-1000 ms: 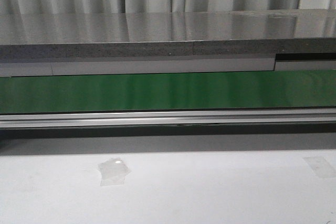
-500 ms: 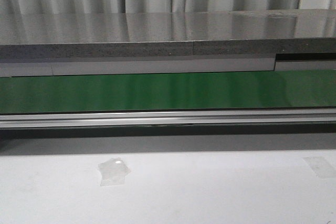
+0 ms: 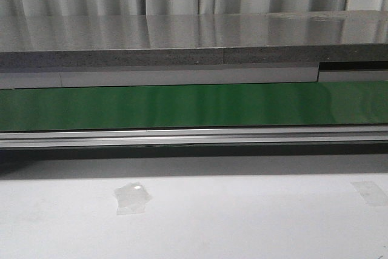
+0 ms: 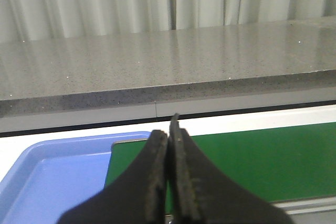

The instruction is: Move button from left to right

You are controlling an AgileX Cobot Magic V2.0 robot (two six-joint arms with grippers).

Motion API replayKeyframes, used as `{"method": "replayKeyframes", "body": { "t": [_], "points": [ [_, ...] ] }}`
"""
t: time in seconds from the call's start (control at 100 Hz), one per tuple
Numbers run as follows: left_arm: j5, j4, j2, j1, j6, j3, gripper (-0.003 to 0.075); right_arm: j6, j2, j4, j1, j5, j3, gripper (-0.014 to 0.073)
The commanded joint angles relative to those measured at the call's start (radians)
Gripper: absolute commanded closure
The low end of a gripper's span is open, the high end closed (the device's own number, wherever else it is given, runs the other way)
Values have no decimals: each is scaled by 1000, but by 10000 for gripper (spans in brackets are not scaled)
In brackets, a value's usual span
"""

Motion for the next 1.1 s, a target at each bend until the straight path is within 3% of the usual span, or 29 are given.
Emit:
{"method": "replayKeyframes", "body": {
  "t": [0.0, 0.49, 1.09],
  "points": [
    [-112, 30, -44, -6, -46, 21, 740, -4, -18, -10, -4, -89, -15, 662],
    [-124, 32, -278, 47, -111, 233, 740, -4, -18, -10, -4, -89, -15, 662],
    [-101, 42, -293, 56, -119, 233, 740, -4, -18, -10, -4, -89, -15, 662]
  ]
}}
